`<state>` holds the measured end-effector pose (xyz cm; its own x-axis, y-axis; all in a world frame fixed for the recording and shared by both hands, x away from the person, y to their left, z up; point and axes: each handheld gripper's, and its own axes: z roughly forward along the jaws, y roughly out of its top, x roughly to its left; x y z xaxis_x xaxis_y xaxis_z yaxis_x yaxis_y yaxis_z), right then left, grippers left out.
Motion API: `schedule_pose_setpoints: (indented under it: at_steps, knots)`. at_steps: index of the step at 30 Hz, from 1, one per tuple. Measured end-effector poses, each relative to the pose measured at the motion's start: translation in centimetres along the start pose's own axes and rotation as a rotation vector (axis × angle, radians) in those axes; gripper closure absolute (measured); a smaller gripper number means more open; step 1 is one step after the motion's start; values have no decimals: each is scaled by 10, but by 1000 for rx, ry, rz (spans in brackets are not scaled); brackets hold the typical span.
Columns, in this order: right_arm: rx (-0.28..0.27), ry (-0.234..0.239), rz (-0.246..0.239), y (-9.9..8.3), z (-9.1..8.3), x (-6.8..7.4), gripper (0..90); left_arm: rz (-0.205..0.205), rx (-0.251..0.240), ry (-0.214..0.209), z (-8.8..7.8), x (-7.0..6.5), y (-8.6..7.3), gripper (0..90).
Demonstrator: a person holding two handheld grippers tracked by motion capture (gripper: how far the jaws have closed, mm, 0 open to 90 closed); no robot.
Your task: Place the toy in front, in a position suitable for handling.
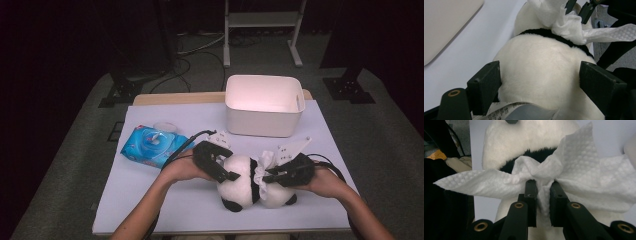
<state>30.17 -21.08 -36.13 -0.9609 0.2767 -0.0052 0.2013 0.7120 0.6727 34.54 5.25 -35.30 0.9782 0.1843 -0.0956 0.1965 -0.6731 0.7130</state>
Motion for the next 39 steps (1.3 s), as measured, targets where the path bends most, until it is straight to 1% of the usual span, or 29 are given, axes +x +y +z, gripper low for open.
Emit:
schedule_pose_setpoints:
  at_steps: [1, 2, 4, 6, 7, 8, 10, 11, 12, 16, 18, 20, 22, 23, 25, 26, 28, 31, 32, 33, 34, 36, 38, 39]
  knots:
    - [-4, 3, 4, -1, 0, 0, 784, 4, 6, -3, 1, 1, 1, 175]
    - [-7, 6, 6, -2, -1, 0, 784, -6, 8, -6, 2, 0, 1, 174]
    - [-17, 0, -2, -4, -1, 1, 784, -5, 15, -10, 3, 0, 1, 175]
    - [-28, -8, -2, -6, -2, 4, 784, -14, 17, -17, 4, 0, 0, 176]
    - [-33, -8, -5, -7, -2, 5, 785, -22, 10, -26, 5, -1, -1, 185]
    - [-34, -10, -6, -8, -3, 5, 784, -11, 12, -34, 5, -1, -2, 204]
    - [-31, -15, -18, -8, -5, 8, 784, -9, 1, -45, 6, -3, -3, 225]
    - [-25, -21, -26, -7, -6, 9, 784, 11, 0, -49, 6, -4, -3, 231]
    - [-19, -26, -40, -6, -8, 10, 784, 19, -5, -49, 7, -6, -3, 238]
    - [-8, -37, -65, 0, -17, 9, 782, 37, 7, -38, 7, -10, -1, 251]
    - [-10, -30, -72, 6, -16, 8, 782, 54, 0, -40, 8, -13, 0, 261]
    - [-7, -20, -87, 12, -12, 7, 782, 72, 5, -33, 8, -16, 1, 262]
    - [-6, -14, -98, 18, -8, 4, 782, 78, 15, -27, 7, -17, 1, 263]
    - [-8, -9, -100, 21, -7, 2, 782, 77, 12, -26, 7, -18, 1, 264]
    - [-12, -17, -97, 26, -7, -4, 779, 81, 4, -28, 7, -19, 0, 264]
    - [-10, -19, -95, 27, -8, -5, 780, 91, 5, -32, 6, -19, 0, 264]
    - [-4, -29, -81, 27, -8, -10, 779, 97, 5, -30, 6, -21, 0, 264]
    - [-6, -8, -58, 23, -6, -13, 779, 102, 1, -33, 5, -22, -1, 263]
    - [-1, 10, -43, 21, -4, -12, 779, 105, 1, -37, 5, -23, -1, 263]
    - [1, 14, -44, 20, -2, -11, 780, 101, 3, -35, 4, -23, -1, 261]
    - [-4, 6, -40, 19, -1, -8, 780, 98, 3, -37, 4, -24, -1, 249]
    - [-1, 5, -39, 18, 0, -3, 781, 110, 0, -42, 2, -25, -1, 220]
    - [-5, -6, -44, 17, 0, 2, 781, 98, -3, -44, 1, -26, -1, 183]
    - [-7, -4, -48, 16, 0, 4, 781, 101, -5, -47, 0, -26, -1, 172]
